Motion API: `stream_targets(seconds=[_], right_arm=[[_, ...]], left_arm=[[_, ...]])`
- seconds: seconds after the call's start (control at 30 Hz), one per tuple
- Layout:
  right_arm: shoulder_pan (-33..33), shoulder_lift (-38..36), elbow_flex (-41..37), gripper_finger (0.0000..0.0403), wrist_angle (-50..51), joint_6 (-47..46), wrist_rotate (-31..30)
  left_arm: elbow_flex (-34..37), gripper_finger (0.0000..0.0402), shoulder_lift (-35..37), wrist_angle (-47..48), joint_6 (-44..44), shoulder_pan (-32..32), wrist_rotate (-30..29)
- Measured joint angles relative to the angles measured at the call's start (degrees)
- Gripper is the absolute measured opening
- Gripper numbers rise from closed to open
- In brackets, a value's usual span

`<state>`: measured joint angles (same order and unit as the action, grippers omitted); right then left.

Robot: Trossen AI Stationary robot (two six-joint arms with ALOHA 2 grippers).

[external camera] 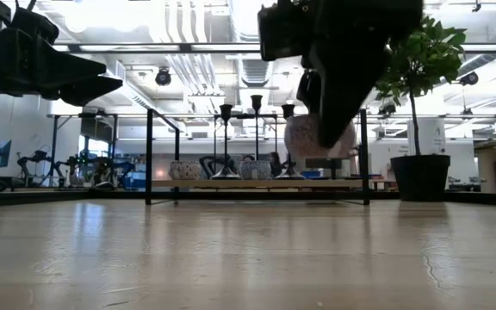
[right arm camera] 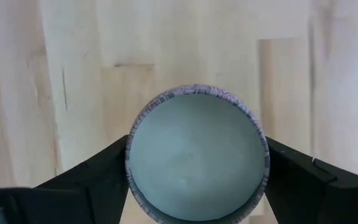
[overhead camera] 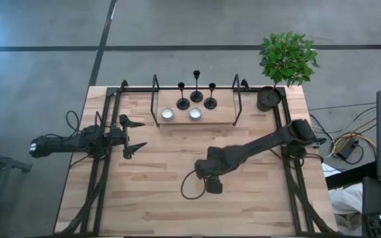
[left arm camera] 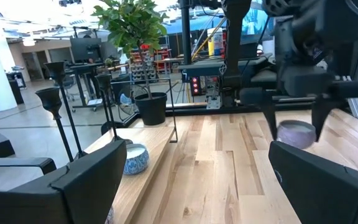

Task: Pick & Place candle stick holders
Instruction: Put the pink scented candle on the shelf

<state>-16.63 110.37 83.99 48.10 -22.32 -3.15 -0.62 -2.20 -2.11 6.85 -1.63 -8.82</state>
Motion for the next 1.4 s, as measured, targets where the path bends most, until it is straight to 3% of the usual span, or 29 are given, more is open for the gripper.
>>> stream_targets(seconds=[0.63,0.97,1.17,1.4], right_arm=[[5.74,-7.15,-1.79,0.0292,7.47,2.05,-3.00],[12.01,-15.79,-8.58,0.0293,8.03,5.38,-2.93],[17.43,-19.66,-10.88,0.0294,7.84,10.64,-2.88],[22.76,-17.43,-9.85,0.0295,7.62,22.42,0.86]], left_arm=[[0.00,0.0399,0.00,0.00,0.00,0.00,0.00],[0.00,0.0399,0.00,0.00,0.00,0.01,0.00],[0.00,0.0399,0.00,0.00,0.00,0.00,0.00],[0.00,0.0399,0.00,0.00,0.01,0.00,0.00]])
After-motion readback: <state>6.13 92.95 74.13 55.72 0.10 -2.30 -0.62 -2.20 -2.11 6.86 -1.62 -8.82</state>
